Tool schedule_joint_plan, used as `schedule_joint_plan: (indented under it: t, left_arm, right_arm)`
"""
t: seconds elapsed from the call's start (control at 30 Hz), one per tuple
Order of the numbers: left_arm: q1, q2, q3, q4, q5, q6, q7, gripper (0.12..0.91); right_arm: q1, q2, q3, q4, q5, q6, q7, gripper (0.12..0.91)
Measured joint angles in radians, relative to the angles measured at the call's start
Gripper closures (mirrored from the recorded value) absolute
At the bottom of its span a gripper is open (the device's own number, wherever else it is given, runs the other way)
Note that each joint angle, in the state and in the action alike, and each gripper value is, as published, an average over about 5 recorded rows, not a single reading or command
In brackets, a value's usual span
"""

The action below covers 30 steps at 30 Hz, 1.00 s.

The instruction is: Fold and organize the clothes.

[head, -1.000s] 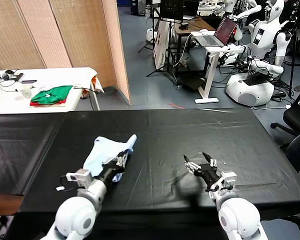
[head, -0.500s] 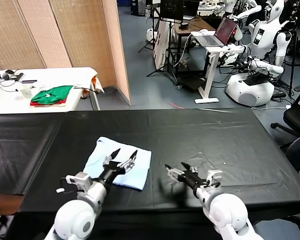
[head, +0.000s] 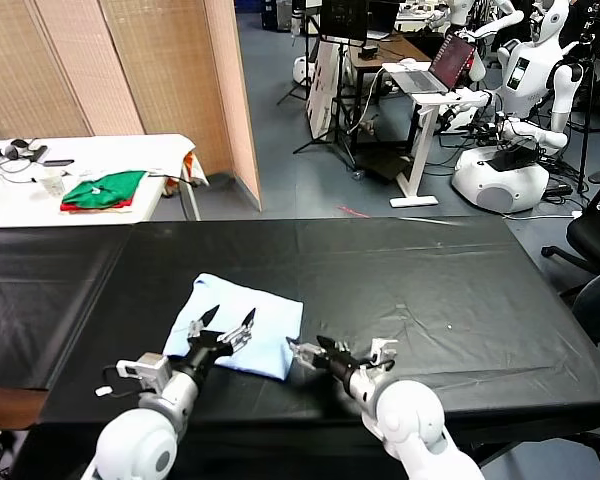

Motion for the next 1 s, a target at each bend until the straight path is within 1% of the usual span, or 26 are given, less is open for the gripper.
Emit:
schedule_joint_plan:
  t: [0.17, 0.2, 0.3, 0.33, 0.4, 0.53, 0.73, 0.93, 0.97, 1.0]
  left_arm:
    - [0.018, 0.0, -0.013, -0.009, 0.021, 0.0, 0.0, 0.123]
    - [0.022, 0.0, -0.016, -0.011, 0.024, 0.0, 0.0, 0.123]
    - [0.035, 0.0, -0.027, -0.016, 0.03, 0.0, 0.001, 0.123]
    - [0.04, 0.0, -0.03, -0.017, 0.032, -0.001, 0.001, 0.123]
    - [0.049, 0.0, -0.038, -0.02, 0.035, -0.002, 0.001, 0.123]
    - [0.069, -0.002, -0.054, -0.025, 0.044, -0.009, 0.002, 0.123]
    - [0.096, -0.013, -0.07, -0.027, 0.064, -0.022, 0.004, 0.123]
    - [0.102, -0.024, -0.074, -0.029, 0.071, -0.024, 0.003, 0.123]
    - [0.102, -0.024, -0.075, -0.03, 0.07, -0.023, 0.002, 0.123]
    - [0.102, -0.024, -0.075, -0.032, 0.069, -0.023, 0.002, 0.123]
  right_arm:
    - [0.021, 0.021, -0.009, -0.045, 0.007, 0.005, -0.002, 0.519]
    - [0.025, 0.023, -0.01, -0.053, 0.008, 0.006, -0.002, 0.595]
    - [0.036, 0.029, -0.012, -0.072, 0.009, 0.01, -0.005, 0.771]
    - [0.04, 0.029, -0.012, -0.077, 0.009, 0.012, -0.006, 0.815]
    - [0.047, 0.028, -0.01, -0.082, 0.008, 0.014, -0.01, 0.871]
    - [0.068, 0.011, 0.011, -0.08, -0.014, -0.003, -0.018, 0.884]
    - [0.117, -0.034, 0.062, -0.085, -0.081, -0.074, -0.02, 0.884]
    - [0.132, -0.072, 0.097, -0.076, -0.093, -0.078, -0.021, 0.88]
    - [0.13, -0.074, 0.1, -0.072, -0.091, -0.078, -0.02, 0.873]
    - [0.128, -0.076, 0.103, -0.066, -0.09, -0.078, -0.019, 0.849]
